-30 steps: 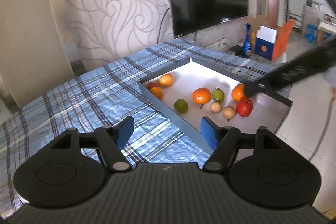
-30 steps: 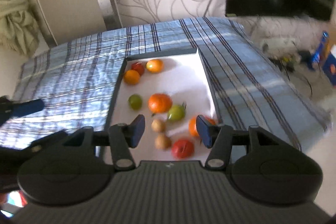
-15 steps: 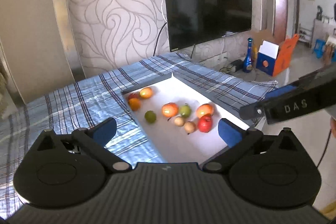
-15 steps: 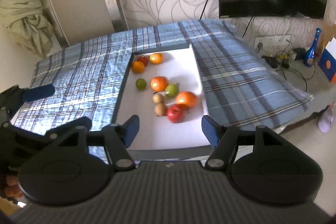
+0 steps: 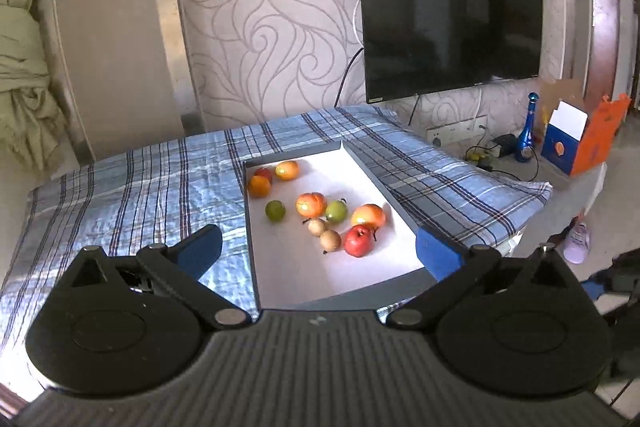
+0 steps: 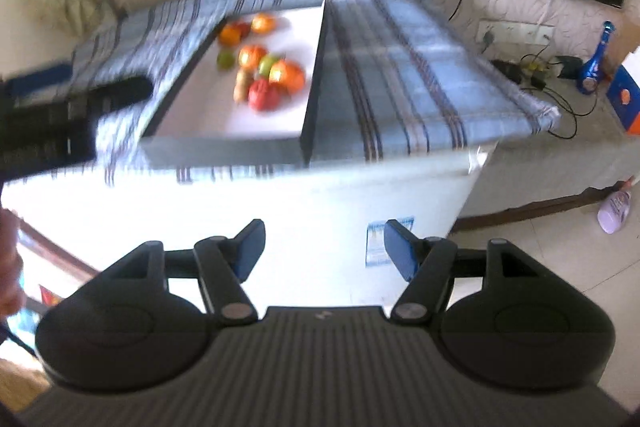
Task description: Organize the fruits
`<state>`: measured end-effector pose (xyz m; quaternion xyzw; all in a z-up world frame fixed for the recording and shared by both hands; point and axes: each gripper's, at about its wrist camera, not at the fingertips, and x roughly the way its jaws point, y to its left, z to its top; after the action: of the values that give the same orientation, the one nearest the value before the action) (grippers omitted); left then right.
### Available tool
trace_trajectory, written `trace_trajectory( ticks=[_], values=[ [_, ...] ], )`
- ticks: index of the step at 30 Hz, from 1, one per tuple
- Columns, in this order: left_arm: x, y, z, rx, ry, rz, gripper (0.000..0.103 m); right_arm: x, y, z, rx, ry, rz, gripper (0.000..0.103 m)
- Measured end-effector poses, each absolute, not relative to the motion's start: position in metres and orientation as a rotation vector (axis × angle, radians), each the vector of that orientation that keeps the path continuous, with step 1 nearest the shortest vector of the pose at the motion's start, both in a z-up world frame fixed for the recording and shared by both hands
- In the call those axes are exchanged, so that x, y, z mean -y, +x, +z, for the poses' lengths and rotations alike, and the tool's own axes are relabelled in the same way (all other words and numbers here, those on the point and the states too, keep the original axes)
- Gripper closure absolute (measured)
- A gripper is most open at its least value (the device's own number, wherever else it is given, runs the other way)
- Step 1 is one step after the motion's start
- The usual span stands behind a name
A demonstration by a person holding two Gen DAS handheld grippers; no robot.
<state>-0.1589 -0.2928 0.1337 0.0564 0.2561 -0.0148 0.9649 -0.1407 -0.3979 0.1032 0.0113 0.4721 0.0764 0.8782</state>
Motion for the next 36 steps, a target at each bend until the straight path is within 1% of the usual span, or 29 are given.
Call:
trace_trajectory(
  ticks=[14,24,36],
  values=[
    [0.3,-0.154,0.125,-0.589,0.09,0.002,0.0,0.381,-0.159,0.101,-1.02,-0.093,0.289,0.035],
    [0.291,-0.149,0.118,-0.611,0.091,0.012,0.0,0.375,-0.158,0.1,-1.021,-0.084,0.304,0.035],
    [0.299,-0.141,0.109,-0.649,0.077,0.004,0.0,0.379,-0.15,0.097,-1.029,-0.072,0.297,0.035]
  ],
)
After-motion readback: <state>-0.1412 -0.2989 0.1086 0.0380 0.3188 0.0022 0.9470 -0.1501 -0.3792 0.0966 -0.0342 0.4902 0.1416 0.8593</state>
